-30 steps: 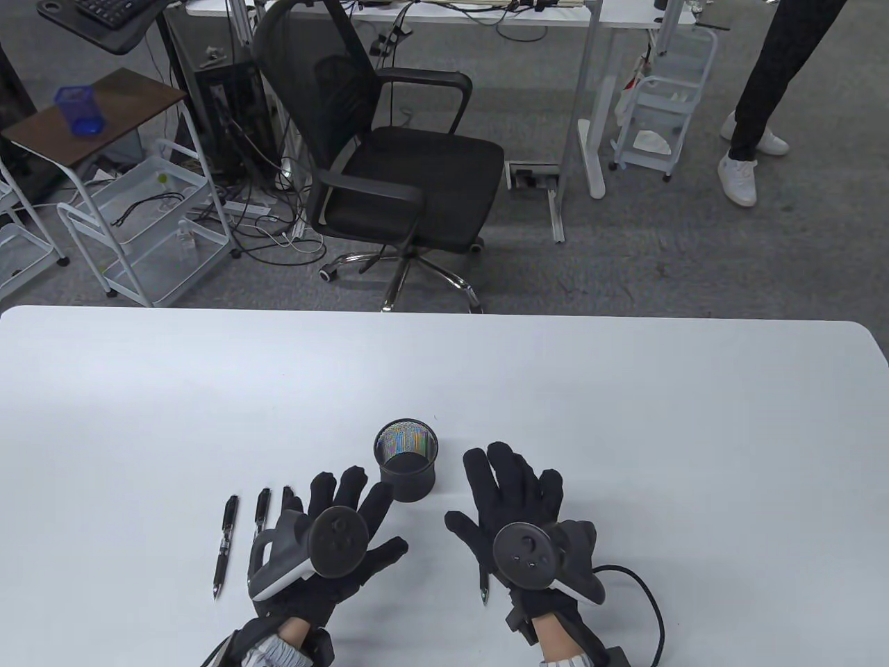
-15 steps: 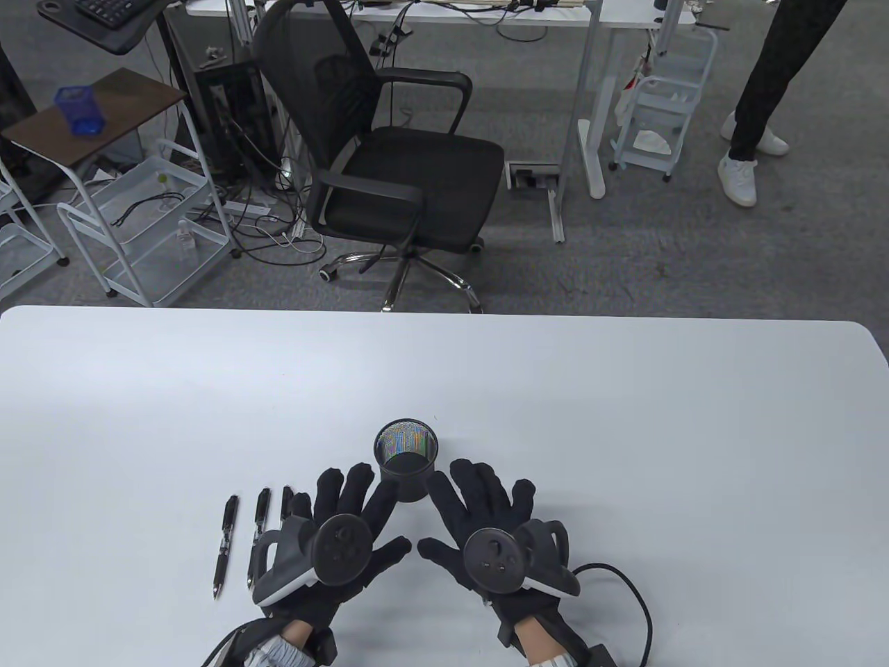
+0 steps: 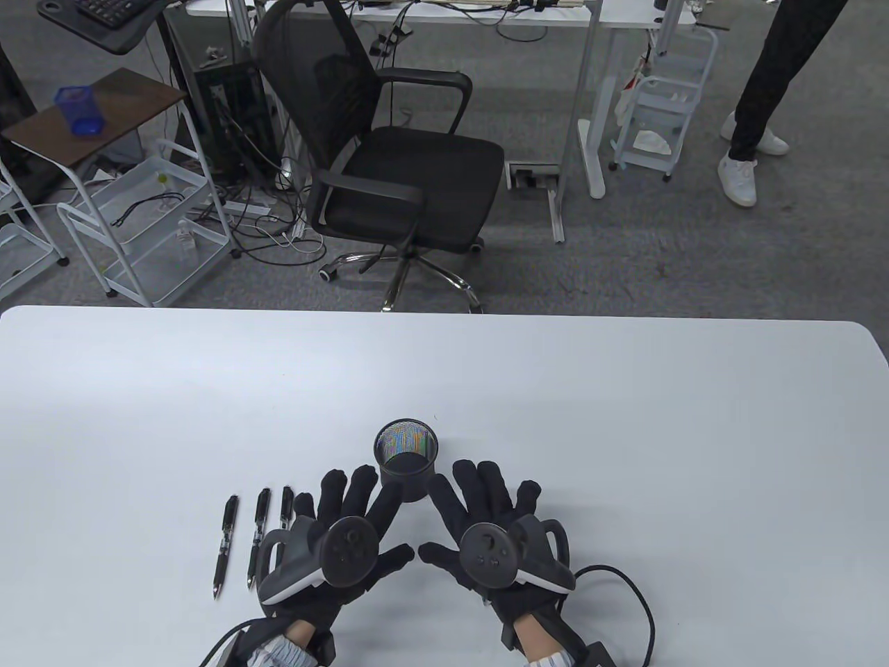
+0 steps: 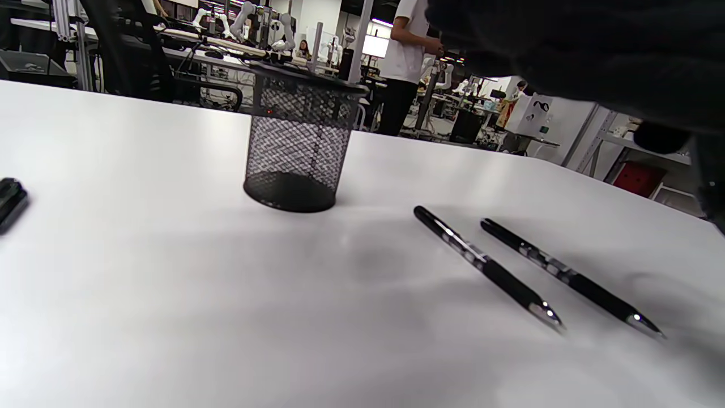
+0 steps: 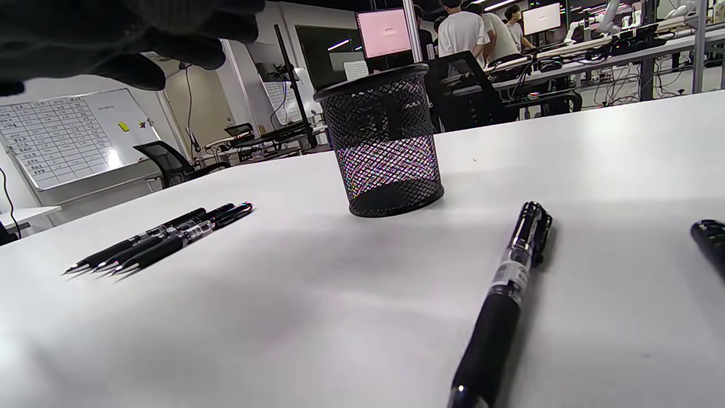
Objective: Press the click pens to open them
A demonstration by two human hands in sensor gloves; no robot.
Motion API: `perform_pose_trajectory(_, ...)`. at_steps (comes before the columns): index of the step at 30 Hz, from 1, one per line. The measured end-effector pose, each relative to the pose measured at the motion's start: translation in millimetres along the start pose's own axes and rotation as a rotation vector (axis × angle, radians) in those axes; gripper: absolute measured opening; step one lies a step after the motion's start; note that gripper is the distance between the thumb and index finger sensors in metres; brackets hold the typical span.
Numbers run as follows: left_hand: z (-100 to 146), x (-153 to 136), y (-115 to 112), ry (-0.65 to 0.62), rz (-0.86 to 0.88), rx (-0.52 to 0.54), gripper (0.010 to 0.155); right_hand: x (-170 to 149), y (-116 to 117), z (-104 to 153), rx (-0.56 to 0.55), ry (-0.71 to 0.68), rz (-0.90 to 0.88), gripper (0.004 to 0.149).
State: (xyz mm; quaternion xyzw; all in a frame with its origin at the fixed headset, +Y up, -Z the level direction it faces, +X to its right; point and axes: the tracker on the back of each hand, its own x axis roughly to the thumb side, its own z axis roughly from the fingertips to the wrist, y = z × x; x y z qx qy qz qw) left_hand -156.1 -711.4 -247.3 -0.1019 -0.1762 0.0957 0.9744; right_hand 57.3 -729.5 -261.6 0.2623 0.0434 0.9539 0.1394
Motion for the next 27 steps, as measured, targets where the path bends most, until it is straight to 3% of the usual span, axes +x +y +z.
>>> perform_pose_trajectory(27,0.4,-0.4,1.1,0.019,-0.012,-0.005,0.076,-2.4,-1.8,0.4,-0.023,0.001,-0.010,0.080)
